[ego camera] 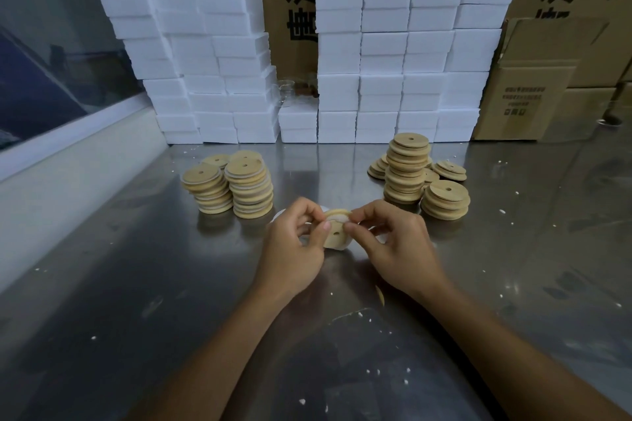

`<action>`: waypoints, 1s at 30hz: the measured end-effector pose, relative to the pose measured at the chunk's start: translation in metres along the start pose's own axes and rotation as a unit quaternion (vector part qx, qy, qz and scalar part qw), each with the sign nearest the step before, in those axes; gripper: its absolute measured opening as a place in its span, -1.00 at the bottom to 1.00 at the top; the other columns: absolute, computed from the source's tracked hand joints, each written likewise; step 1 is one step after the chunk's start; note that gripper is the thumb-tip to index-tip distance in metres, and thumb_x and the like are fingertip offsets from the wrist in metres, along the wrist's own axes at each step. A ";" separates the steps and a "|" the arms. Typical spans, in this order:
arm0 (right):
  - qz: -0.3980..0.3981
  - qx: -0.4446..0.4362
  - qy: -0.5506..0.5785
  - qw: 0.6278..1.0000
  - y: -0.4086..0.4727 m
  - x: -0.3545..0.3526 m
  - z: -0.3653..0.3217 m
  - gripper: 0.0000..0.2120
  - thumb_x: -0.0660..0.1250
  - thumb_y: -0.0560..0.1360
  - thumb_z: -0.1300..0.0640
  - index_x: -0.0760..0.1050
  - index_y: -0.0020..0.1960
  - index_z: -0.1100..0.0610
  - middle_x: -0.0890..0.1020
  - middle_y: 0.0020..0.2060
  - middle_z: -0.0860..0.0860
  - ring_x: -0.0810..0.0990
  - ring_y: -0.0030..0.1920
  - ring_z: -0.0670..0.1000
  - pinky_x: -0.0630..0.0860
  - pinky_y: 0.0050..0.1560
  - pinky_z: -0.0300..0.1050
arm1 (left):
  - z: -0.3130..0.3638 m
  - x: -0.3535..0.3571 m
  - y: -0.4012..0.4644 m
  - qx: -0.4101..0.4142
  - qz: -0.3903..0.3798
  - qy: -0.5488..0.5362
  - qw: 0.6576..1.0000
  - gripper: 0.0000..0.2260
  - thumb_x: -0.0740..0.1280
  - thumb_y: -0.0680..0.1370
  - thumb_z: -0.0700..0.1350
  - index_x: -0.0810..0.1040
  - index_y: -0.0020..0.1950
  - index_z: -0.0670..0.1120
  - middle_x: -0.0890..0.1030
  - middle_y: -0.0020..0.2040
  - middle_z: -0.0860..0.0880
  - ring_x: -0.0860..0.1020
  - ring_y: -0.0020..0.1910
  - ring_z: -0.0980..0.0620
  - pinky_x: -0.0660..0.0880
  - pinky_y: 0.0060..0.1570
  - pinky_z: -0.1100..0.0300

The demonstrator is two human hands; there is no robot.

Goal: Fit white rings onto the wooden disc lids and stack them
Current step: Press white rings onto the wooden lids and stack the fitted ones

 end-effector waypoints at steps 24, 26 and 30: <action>-0.034 0.086 0.069 0.993 -0.003 0.008 0.016 -0.95 0.50 0.48 0.16 0.64 -0.09 0.09 0.70 -0.24 -0.08 0.68 -0.22 -0.10 0.62 -0.17 -0.17 | 0.002 -0.007 0.003 0.019 0.023 0.031 0.999 -0.87 0.33 0.39 -0.14 0.45 -0.22 0.09 0.60 -0.23 0.07 0.62 -0.17 0.01 0.59 -0.13 -0.12; -0.027 0.084 0.076 0.993 -0.002 0.008 0.016 -0.95 0.51 0.47 0.15 0.66 -0.08 0.09 0.71 -0.24 -0.10 0.69 -0.21 -0.09 0.63 -0.17 -0.16 | -0.001 -0.007 0.003 0.000 0.027 0.004 1.000 -0.88 0.34 0.39 -0.14 0.47 -0.22 0.09 0.62 -0.22 0.04 0.64 -0.15 0.02 0.61 -0.12 -0.16; 0.005 0.081 0.092 0.992 -0.002 0.003 0.016 -0.98 0.48 0.49 0.20 0.68 -0.08 0.12 0.73 -0.23 -0.04 0.70 -0.19 -0.02 0.65 -0.09 0.04 | -0.005 -0.003 0.003 -0.030 0.020 -0.042 0.998 -0.91 0.34 0.40 -0.15 0.48 -0.23 0.03 0.64 -0.15 -0.14 0.66 -0.10 -0.11 0.59 -0.10 -0.26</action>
Point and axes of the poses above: each hand's wrist, its own y-axis towards the middle knuckle, its own x-axis out of the palm, z = x × y, the point moved 10 cm from there along y, towards the middle knuckle
